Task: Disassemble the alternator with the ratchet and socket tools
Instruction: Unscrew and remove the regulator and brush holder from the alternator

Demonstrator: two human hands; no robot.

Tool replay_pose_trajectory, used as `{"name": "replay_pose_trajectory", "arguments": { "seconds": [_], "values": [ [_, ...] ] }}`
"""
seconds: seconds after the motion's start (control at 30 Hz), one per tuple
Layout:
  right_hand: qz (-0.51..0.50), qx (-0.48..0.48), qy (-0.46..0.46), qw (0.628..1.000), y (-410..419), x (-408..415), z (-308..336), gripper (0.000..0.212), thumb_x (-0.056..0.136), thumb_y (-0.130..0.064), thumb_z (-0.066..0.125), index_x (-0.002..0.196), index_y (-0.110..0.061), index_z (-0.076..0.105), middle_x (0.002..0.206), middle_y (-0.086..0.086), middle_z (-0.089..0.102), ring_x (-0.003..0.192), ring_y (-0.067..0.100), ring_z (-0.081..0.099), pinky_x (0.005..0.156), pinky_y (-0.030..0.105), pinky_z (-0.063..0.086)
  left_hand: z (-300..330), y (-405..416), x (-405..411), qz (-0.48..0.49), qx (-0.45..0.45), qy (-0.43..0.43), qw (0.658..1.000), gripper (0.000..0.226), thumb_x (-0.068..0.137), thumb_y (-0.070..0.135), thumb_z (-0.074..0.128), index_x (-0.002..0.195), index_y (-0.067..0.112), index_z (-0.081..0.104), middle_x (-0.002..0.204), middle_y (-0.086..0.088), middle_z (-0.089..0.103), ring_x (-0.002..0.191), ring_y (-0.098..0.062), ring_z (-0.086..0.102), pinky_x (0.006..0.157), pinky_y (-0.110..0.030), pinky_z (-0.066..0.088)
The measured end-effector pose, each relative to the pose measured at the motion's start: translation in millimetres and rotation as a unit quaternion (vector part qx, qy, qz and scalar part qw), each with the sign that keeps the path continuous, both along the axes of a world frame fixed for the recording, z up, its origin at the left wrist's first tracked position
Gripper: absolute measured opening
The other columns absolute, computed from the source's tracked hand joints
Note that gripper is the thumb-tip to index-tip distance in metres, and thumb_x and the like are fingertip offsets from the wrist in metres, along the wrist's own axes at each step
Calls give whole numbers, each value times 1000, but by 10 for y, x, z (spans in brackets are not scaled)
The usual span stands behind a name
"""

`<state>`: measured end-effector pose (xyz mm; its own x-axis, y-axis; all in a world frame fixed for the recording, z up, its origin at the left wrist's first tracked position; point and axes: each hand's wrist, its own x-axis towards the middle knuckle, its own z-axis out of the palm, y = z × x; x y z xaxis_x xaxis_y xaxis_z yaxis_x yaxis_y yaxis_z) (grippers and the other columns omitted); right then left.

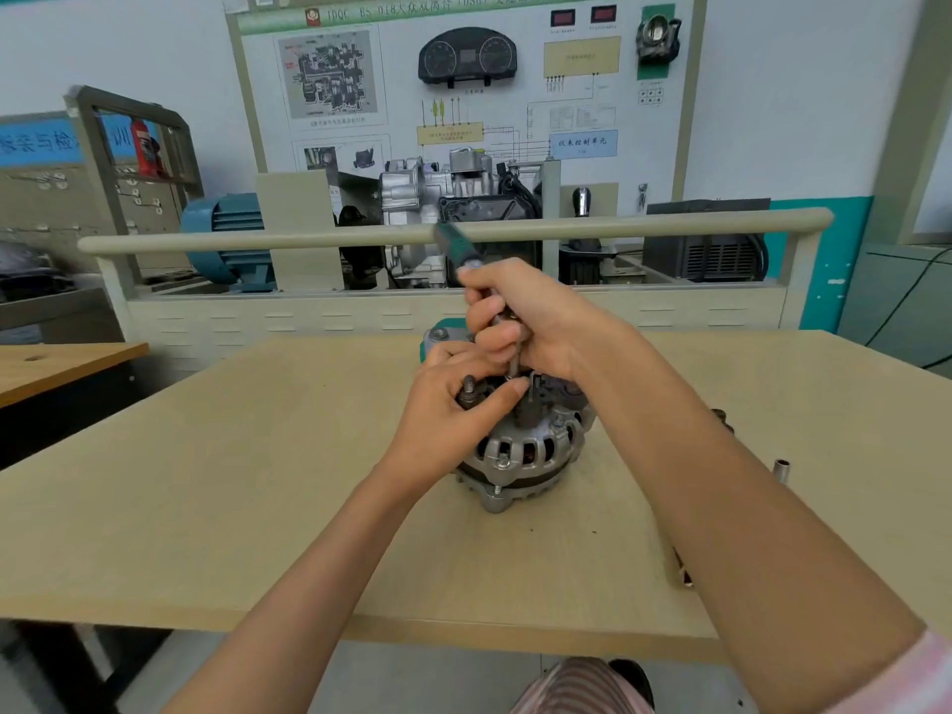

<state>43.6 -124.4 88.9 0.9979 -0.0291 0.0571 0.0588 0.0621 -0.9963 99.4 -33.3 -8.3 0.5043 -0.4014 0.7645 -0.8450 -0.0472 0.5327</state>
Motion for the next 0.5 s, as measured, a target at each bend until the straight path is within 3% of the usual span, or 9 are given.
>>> {"name": "replay_pose_trajectory", "arguments": {
  "seconds": [0.13,0.2,0.27,0.33,0.43,0.5],
  "values": [
    [114,-80,37,990,-35,-6,38,37,97,-33,45,65,-15,36,35,-12,28,22,1,21,31,15,13,8,5,-4,-31,-13,6,999,24,82,13,68,95,32,68,91,42,59,101,13,40,91,-5,29],
    [109,-57,28,992,-33,-33,22,36,97,-33,44,67,-15,38,35,-12,29,23,1,21,32,15,13,9,8,-11,-36,-23,8,999,22,81,12,69,94,30,69,87,34,63,102,9,42,93,-9,32],
    [44,0,-14,999,5,-55,-36,33,98,-31,45,69,-14,42,36,-11,31,24,2,23,30,14,16,8,7,-23,-29,-19,-3,999,16,81,14,69,90,27,71,88,25,66,104,-3,45,92,-12,33],
    [-102,87,-93,987,93,-70,-148,31,99,-27,45,71,-13,45,41,-8,37,26,4,28,29,15,23,5,4,-33,-22,-14,-12,1000,14,82,14,68,86,27,72,88,22,67,104,-12,46,90,-12,33],
    [-300,227,-200,905,227,-93,-334,26,102,-19,33,78,-14,40,60,0,45,34,8,44,34,15,33,-2,16,-44,-29,-27,-1,999,34,80,5,68,83,39,66,84,35,63,104,-6,44,90,-12,35],
    [-312,296,-210,878,232,-87,-376,25,103,-17,28,79,-17,36,65,0,45,36,7,49,36,15,38,-15,12,-39,-27,-24,7,999,28,80,5,68,86,33,69,88,28,66,105,-5,44,91,-14,36]
  ]
}}
